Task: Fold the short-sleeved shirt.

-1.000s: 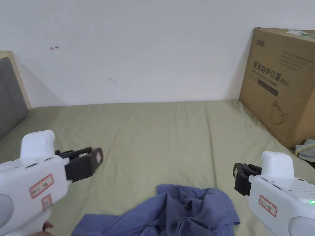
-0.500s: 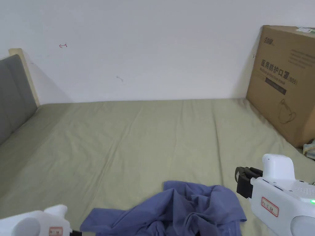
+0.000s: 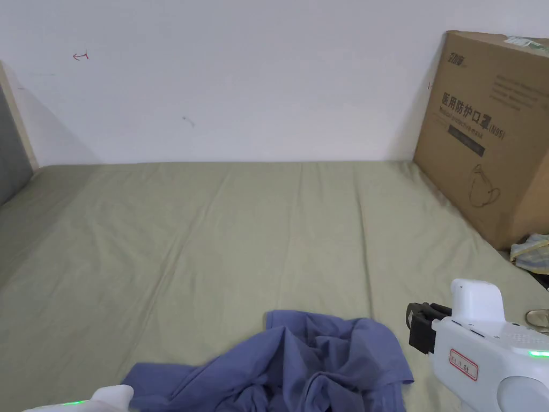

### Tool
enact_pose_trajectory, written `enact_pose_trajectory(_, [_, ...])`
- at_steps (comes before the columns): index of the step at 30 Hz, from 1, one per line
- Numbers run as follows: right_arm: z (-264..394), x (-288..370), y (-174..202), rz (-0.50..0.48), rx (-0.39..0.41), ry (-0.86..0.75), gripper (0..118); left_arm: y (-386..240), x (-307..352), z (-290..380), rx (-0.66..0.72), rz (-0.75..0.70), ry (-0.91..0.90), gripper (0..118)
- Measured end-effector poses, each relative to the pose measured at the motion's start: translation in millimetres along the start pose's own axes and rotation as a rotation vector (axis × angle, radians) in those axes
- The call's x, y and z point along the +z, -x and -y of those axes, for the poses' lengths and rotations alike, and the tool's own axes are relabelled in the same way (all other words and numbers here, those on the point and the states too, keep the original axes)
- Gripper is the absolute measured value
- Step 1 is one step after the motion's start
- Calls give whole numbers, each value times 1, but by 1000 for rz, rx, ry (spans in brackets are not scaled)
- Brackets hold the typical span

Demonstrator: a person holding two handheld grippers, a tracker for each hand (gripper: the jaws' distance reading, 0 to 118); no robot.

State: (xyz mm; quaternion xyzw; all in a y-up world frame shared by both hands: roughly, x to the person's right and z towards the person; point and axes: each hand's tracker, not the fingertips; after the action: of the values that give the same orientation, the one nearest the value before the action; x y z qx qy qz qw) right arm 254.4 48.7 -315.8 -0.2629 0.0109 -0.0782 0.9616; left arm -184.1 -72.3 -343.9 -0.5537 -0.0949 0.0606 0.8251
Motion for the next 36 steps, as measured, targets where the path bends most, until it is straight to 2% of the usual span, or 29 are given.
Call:
enact_pose_trajectory(2, [-4, -16, -8, -2, -7, 30, 1, 16, 24, -1, 124, 171, -139, 4])
enact_pose_trajectory(4, [-9, -40, -14, 5, 0, 96, 1, 26, 48, -6, 200, 178, -299, 4])
enact_pose_trajectory(5, [-12, -52, -19, 12, 4, 120, 6, 29, 56, -11, 211, 144, -351, 4])
enact_pose_trajectory(6, [-13, -65, -23, 17, -4, 132, 33, 33, 63, -13, 172, 112, -290, 4])
enact_pose_trajectory(7, [-15, -78, -28, 13, -25, 163, 65, 37, 68, -20, 170, 100, -329, 4])
enact_pose_trajectory(8, [-15, -94, -33, 19, -44, 219, 85, 31, 74, -25, 163, 102, -324, 4])
enact_pose_trajectory(9, [-12, -110, -39, 18, -59, 300, 85, 31, 76, -29, 149, 96, -322, 4])
enact_pose_trajectory(10, [-8, -124, -44, 10, -113, 292, 85, 31, 78, -31, 135, 88, -319, 4])
enact_pose_trajectory(16, [27, -210, -71, 90, -112, 581, 85, 28, 66, -33, 117, 84, -285, 4])
enact_pose_trajectory(19, [43, -225, -77, 62, -142, 671, 84, 33, 64, -26, 156, 87, -307, 4])
enact_pose_trajectory(20, [42, -222, -76, 68, -97, 651, 83, 37, 62, -27, 161, 89, -306, 4])
enact_pose_trajectory(21, [37, -214, -70, 73, -22, 623, 75, 38, 62, -25, 174, 101, -301, 4])
enact_pose_trajectory(22, [34, -208, -69, 52, 11, 592, 57, 39, 64, -23, 182, 114, -306, 4])
enact_pose_trajectory(23, [31, -203, -72, 0, 4, 580, 19, 39, 67, -21, 197, 147, -324, 4])
enact_pose_trajectory(24, [30, -195, -76, -40, -57, 572, 2, 41, 70, -21, 198, 156, -336, 4])
enact_pose_trajectory(26, [25, -169, -71, -85, -64, 546, 2, 41, 80, -22, 192, 162, -344, 4])
enact_pose_trajectory(28, [12, -142, -70, -80, -8, 477, 2, 46, 94, -26, 187, 199, -384, 4])
enact_pose_trajectory(31, [-31, -102, -73, -122, -34, 378, 2, 52, 127, -39, 187, 240, -446, 4])
enact_pose_trajectory(33, [-63, -76, -76, -144, -44, 335, 2, 57, 152, -53, 147, 220, -484, 4])
enact_pose_trajectory(36, [-101, -38, -81, -138, -14, 259, 2, 64, 196, -76, 52, 112, -550, 4])
